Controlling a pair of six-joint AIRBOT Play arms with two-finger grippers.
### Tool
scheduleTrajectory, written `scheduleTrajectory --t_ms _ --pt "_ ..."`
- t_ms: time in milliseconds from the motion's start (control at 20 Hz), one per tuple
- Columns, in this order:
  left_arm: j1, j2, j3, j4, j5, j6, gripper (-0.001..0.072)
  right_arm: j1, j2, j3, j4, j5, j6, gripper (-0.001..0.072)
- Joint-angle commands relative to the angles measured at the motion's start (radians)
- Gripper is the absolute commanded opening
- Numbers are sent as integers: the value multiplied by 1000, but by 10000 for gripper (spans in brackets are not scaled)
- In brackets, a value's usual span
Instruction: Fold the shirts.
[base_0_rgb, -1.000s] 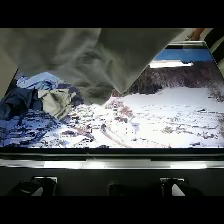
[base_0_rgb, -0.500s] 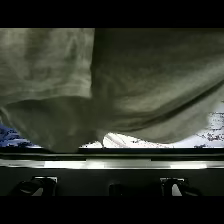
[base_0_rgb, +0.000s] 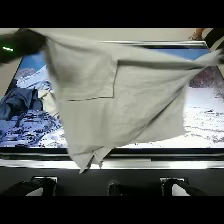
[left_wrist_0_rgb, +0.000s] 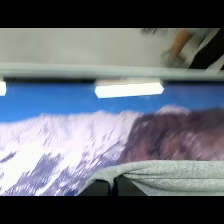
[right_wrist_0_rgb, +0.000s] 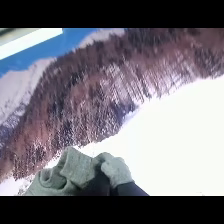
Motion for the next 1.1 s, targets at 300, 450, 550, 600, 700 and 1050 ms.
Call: scheduleTrajectory --t_ms 300,450,550,600,700,1050 --pt "6 -451 -18 -90 10 -1 37 31 -540 -10 453 -191 84 42" --pt "6 -479 -18 -171 -45 -1 44 76 -568 -10 419 -207 60 43" --pt "27 -470 3 -170 -138 0 352 61 -538 -9 420 -201 51 180" --pt "55 -468 34 -167 -228 0 525 37 -509 -9 416 -182 27 377" --pt "132 -459 79 -152 -444 4 531 -44 -444 -9 388 -88 -52 506" --pt "325 -243 -444 -150 -605 119 515 -241 -365 -167 80 433 -140 500"
